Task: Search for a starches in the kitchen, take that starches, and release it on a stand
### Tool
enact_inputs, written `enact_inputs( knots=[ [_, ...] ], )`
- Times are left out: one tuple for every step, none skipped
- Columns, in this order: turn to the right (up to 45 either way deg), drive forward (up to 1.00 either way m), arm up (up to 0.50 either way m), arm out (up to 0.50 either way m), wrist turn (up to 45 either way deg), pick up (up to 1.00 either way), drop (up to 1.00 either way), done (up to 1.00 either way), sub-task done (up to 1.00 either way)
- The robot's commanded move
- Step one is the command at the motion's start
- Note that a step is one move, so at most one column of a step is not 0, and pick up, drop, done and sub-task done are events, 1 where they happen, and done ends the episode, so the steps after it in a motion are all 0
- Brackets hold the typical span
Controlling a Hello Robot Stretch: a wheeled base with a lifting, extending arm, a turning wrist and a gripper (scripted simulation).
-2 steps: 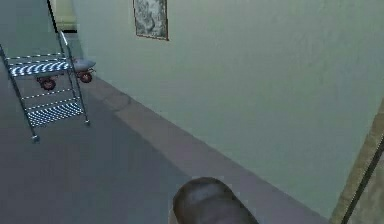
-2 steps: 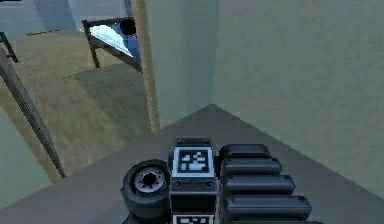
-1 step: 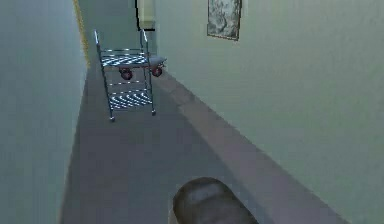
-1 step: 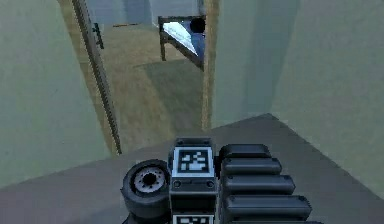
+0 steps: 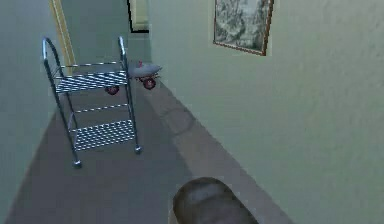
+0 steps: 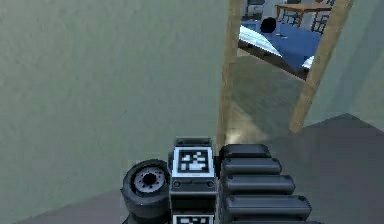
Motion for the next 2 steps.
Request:
enact_inputs(
  knots=[
    [0.0, 1.00, 0.00, 0.00, 0.0, 0.00, 0.00, 0.00, 0.00],
    [0.0, 0.55, 0.00, 0.00, 0.0, 0.00, 0.00, 0.00, 0.00]
  ],
)
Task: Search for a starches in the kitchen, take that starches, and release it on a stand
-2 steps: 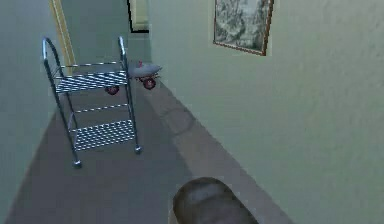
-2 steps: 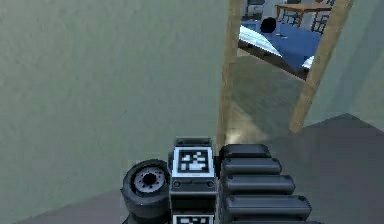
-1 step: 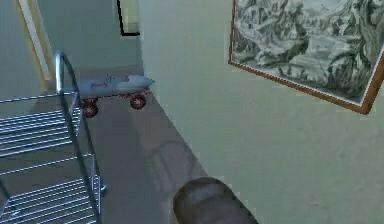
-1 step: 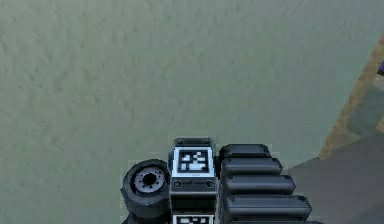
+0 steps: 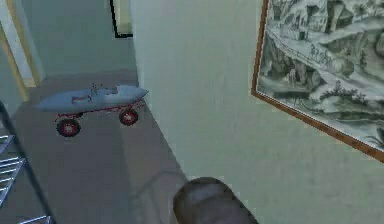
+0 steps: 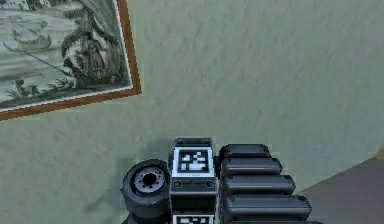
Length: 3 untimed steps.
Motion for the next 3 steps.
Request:
enact_inputs(
  knots=[
    [-27.0, 0.00, 0.00, 0.00, 0.0, 0.00, 0.00, 0.00, 0.00],
    [0.0, 1.00, 0.00, 0.00, 0.0, 0.00, 0.00, 0.00, 0.00],
    [-9.0, 0.00, 0.00, 0.00, 0.0, 0.00, 0.00, 0.00, 0.00]
  ],
)
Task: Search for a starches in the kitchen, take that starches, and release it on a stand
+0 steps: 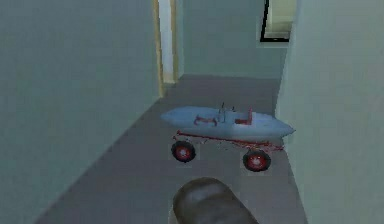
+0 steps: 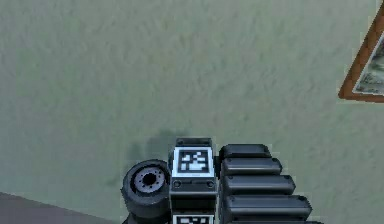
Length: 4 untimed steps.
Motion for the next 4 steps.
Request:
enact_inputs(
  knots=[
    [0.0, 0.20, 0.00, 0.00, 0.0, 0.00, 0.00, 0.00, 0.00],
    [-15.0, 0.00, 0.00, 0.00, 0.0, 0.00, 0.00, 0.00, 0.00],
    [-3.0, 0.00, 0.00, 0.00, 0.0, 0.00, 0.00, 0.00, 0.00],
    [45.0, 0.00, 0.00, 0.00, 0.0, 0.00, 0.00, 0.00, 0.00]
  ],
)
